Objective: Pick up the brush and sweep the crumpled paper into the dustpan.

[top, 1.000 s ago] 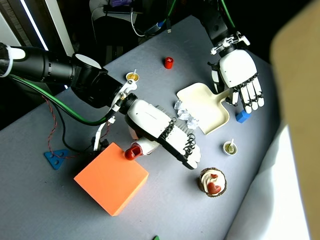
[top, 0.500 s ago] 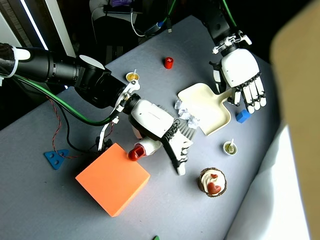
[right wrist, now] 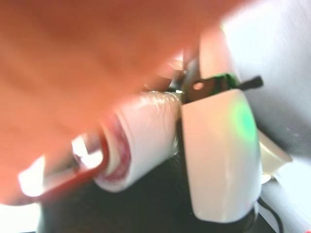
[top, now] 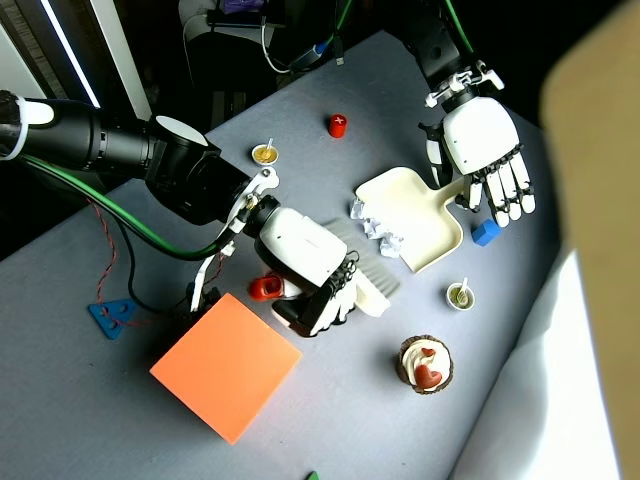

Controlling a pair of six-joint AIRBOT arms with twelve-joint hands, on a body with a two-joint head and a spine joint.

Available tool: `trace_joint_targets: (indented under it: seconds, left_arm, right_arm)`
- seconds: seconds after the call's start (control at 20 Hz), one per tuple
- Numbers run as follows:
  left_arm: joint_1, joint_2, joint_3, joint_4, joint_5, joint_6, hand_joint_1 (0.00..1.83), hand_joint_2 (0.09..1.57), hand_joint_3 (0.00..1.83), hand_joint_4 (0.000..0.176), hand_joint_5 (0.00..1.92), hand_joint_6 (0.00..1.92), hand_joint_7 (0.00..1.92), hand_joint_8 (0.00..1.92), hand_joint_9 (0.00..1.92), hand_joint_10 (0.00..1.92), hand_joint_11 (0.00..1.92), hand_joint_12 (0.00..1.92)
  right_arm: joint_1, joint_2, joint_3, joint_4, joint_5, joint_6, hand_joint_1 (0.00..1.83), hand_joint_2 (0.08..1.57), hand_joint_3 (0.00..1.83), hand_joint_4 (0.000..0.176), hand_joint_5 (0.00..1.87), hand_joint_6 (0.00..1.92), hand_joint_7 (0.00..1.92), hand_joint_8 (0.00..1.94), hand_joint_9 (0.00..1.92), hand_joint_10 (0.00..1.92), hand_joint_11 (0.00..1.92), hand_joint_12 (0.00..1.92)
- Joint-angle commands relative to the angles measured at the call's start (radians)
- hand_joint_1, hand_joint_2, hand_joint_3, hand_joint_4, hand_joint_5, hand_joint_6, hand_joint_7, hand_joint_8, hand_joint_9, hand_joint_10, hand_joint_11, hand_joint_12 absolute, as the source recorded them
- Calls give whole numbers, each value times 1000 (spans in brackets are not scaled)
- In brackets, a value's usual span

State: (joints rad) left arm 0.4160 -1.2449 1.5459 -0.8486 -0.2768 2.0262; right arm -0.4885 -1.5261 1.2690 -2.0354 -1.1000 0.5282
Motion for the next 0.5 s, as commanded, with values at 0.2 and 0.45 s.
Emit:
trace_joint_targets:
  seconds: [0.2, 0.45]
  left_arm:
    - [-11, 6, 9, 18, -91, 6, 1099, 1160, 0, 0, 896, 1109, 259, 0, 195, 4, 101, 158]
    - [-11, 7, 12, 17, -91, 4, 1113, 1119, 0, 0, 978, 982, 330, 7, 261, 8, 150, 213]
  right_arm:
    - [19, 46, -27, -76, -16, -25, 1468, 1213, 1, 97, 879, 1921, 1083, 1941, 1369, 1921, 1534, 1921]
    - [32, 65, -74, -70, 24, -53, 1526, 1209, 0, 163, 881, 1921, 1081, 1941, 1364, 1921, 1553, 1921]
